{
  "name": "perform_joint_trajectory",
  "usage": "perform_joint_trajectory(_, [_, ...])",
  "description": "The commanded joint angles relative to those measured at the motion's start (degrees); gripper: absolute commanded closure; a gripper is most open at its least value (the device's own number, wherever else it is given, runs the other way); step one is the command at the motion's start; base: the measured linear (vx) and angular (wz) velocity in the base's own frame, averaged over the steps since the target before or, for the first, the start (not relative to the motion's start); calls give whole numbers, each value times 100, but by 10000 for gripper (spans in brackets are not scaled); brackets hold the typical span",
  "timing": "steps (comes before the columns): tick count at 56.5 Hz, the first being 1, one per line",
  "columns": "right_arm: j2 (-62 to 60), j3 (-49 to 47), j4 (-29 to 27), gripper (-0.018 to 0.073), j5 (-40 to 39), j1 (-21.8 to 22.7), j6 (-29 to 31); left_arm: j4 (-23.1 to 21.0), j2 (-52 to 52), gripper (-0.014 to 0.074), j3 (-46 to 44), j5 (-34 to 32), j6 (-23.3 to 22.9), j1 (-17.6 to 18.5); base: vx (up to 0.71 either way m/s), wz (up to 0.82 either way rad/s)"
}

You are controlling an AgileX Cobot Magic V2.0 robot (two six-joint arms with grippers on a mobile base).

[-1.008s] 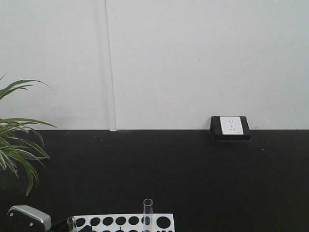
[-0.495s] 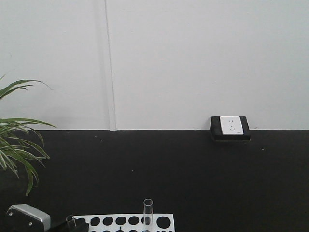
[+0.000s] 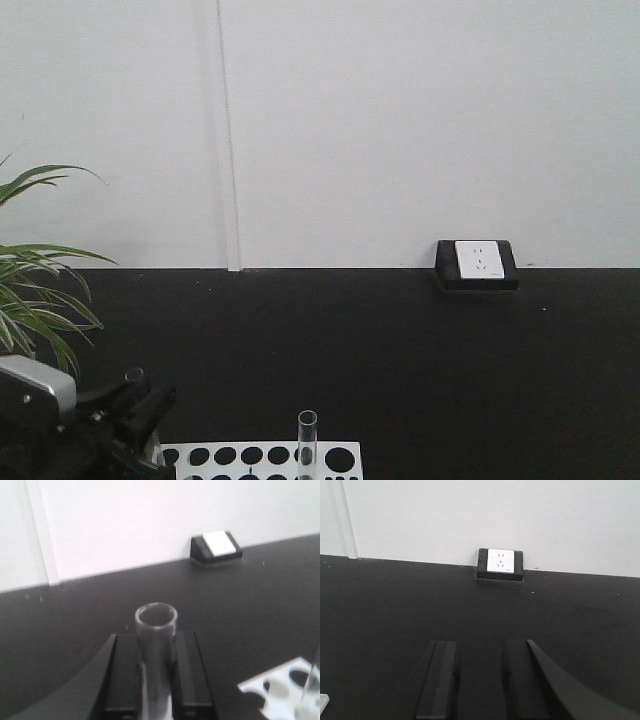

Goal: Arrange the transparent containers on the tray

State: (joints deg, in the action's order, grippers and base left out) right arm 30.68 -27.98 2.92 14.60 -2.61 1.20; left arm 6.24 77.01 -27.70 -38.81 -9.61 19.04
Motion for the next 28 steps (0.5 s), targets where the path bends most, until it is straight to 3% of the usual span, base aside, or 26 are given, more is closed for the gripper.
perform_joint_trajectory(1, [48,-192,11,242,-521,15,25,-57,-608,461,-392,41,-22,39,0,0])
perform_joint_trajectory(19, [175,-86,-662,246,-591,15,7,-57,-2324,461,-461,1772,41,39,0,0])
perform_joint_trajectory(25, [442,197,-1022,245,-916,-93,357,-57,-2756,461,-461,2202,41,39,0,0])
perform_joint_trajectory(28, [619,375,-1181,245,-1258,-352,627,-57,-2929,461,-461,2423,41,39,0,0])
